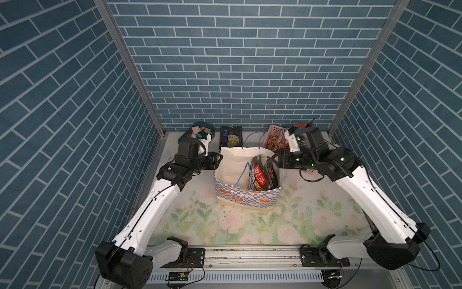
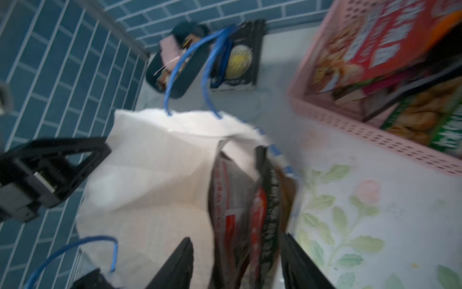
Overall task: Place the condiment packets inside the bag
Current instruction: Place the condiment packet in the paper bag, then pick up the condiment packet from the storage box.
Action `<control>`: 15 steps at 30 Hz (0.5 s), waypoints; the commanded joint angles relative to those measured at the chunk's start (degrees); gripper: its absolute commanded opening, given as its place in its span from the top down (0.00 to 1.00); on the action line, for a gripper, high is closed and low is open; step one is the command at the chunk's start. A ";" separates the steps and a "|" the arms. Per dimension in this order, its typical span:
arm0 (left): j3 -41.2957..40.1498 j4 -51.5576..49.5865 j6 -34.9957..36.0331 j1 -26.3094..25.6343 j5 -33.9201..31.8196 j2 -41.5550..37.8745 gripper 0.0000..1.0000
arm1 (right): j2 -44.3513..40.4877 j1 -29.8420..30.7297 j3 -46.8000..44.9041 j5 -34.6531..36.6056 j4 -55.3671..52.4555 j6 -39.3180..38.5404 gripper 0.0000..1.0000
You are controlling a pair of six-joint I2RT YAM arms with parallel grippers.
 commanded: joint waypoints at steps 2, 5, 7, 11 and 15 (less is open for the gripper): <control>3.55 -2.35 3.15 -0.07 -1.39 3.32 0.58 | -5.43 -20.44 -4.43 1.78 -2.38 -4.43 0.31; 3.71 -2.28 3.89 0.37 -1.63 4.34 0.58 | -5.25 -35.89 -7.74 -2.95 -0.67 -10.00 0.24; 3.32 -1.98 4.15 0.66 -1.69 4.58 0.58 | -4.37 -44.65 -10.67 -6.82 2.02 -12.39 0.21; 1.89 -1.05 4.35 0.86 -1.05 4.37 0.58 | -2.41 -56.47 -19.53 -17.80 13.14 -14.05 0.17; 1.54 -0.86 4.28 0.86 -0.53 4.44 0.58 | 0.68 -57.95 -28.91 -31.09 28.39 -10.98 0.15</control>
